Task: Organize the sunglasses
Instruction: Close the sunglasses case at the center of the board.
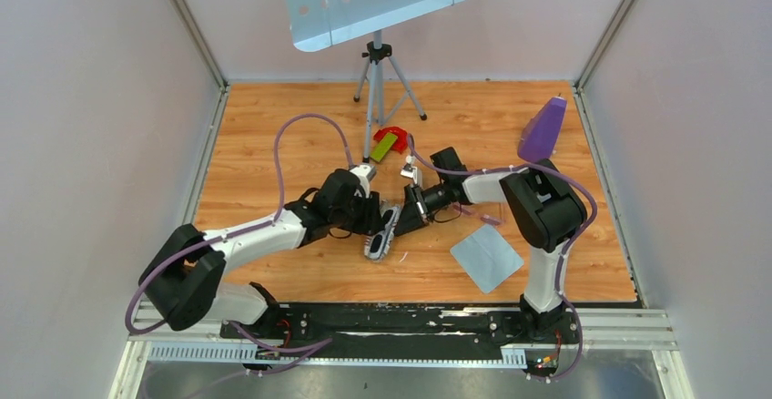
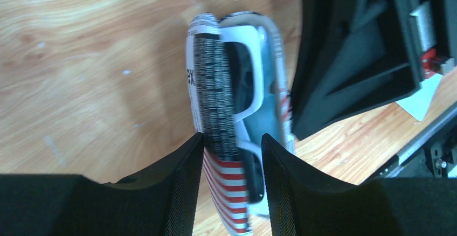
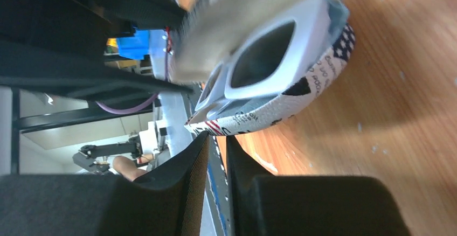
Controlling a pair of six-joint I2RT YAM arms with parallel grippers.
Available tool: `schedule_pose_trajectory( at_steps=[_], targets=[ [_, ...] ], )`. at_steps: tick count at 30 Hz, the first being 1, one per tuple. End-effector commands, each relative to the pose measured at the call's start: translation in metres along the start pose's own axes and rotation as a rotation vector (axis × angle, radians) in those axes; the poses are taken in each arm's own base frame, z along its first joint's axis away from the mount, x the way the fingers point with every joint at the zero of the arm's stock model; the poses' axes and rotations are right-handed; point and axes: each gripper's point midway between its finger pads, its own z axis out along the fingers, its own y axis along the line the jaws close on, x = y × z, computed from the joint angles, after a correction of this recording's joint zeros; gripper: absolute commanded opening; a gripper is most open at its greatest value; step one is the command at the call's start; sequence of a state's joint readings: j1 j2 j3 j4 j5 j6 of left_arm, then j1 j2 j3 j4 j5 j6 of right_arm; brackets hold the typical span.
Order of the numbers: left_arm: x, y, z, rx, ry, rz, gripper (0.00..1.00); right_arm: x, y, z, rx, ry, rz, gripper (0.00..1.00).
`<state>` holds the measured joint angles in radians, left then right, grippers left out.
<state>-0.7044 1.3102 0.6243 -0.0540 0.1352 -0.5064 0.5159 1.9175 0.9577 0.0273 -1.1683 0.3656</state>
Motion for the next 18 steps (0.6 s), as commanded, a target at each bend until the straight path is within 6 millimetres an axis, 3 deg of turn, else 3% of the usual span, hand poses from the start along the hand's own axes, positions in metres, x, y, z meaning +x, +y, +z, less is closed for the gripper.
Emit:
schedule_pose_trajectory(
  at_steps=[1,4,8,14,18],
  targets=[
    [0.002,-0.065,0.01,0.21,0.043,0.074,0.47,-0.021,0.012,0.009,-0.085,-0.053,-0.075,0.21],
    [0.003,-0.083,0.012,0.257,0.026,0.097,0.49,-0.021,0.015,0.009,-0.116,-0.051,-0.066,0.2],
    [0.0,-0.084,0.01,0.244,0.012,0.101,0.5,-0.015,0.014,0.005,-0.112,-0.042,-0.059,0.2],
    [-0.046,-0.076,-0.037,0.134,-0.159,0.189,0.59,-0.006,0.004,-0.019,-0.014,-0.052,-0.106,0.21],
    [-0.063,-0.067,-0.058,0.048,-0.199,0.234,0.7,-0.004,0.009,-0.038,0.031,-0.062,-0.131,0.34]
  ],
)
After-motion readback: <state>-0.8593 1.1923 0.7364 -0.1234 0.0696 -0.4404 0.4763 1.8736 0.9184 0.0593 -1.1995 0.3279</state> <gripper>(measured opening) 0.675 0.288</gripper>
